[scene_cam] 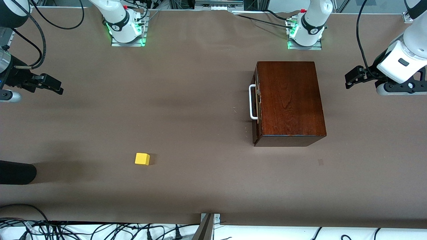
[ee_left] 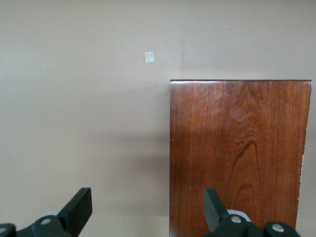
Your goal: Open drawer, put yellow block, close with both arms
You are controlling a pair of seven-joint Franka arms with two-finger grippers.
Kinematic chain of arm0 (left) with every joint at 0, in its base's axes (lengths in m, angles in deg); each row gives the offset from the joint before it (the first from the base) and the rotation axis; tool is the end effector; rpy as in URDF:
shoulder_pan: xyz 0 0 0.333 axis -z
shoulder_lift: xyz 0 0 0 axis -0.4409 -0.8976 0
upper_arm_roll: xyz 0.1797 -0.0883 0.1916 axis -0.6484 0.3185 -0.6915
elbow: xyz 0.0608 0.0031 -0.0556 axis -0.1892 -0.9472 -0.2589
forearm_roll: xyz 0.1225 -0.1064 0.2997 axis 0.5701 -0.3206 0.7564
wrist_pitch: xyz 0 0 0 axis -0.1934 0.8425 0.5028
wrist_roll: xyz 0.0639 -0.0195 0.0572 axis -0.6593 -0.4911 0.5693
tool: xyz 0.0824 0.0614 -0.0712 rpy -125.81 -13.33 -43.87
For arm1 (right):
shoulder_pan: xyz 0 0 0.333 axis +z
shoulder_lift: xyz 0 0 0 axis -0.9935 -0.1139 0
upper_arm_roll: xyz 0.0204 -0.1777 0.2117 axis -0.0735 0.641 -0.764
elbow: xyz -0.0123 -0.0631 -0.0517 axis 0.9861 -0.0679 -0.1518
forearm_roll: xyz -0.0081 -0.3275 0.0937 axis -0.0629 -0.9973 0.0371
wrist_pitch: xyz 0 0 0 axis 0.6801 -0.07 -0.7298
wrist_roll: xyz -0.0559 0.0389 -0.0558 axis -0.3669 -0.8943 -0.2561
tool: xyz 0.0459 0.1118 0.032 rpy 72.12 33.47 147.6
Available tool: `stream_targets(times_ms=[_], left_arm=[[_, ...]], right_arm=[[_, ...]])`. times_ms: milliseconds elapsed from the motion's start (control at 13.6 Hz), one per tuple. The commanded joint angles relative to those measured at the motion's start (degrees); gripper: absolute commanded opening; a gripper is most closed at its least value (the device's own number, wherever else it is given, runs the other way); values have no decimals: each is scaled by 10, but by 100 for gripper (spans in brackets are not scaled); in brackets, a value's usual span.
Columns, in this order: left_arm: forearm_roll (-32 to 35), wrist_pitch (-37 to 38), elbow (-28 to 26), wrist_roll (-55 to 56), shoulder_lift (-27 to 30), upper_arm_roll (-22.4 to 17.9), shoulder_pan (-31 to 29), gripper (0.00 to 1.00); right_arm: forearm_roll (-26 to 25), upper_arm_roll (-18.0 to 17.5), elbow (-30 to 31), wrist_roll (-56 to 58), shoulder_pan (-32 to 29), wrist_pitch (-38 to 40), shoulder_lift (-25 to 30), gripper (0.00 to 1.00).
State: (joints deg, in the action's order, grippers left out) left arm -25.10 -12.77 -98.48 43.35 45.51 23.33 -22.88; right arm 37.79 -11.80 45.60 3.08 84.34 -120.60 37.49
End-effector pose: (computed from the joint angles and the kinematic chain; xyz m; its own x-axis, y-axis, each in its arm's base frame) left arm 0.5006 -0.0451 0.5427 0.9985 0.0300 -0.0458 0.0283 -0.9989 -0.0375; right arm 0.5187 -0.0088 0.5220 0.9973 -0.0697 -0.0217 -0.0695 -0.9975 0.0092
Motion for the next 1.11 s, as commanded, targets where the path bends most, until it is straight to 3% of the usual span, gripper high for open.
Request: stream_targets(times_ms=[0,1033], left_arm=[[2,-14,1,-20,0,0,-3,100],[2,-12,9,-19,-6,0,-4,100]], right_arm=[[8,-5,-8,-5,-7,3,-3,100],[8,-5,-8,-5,-8,4,-4,100]])
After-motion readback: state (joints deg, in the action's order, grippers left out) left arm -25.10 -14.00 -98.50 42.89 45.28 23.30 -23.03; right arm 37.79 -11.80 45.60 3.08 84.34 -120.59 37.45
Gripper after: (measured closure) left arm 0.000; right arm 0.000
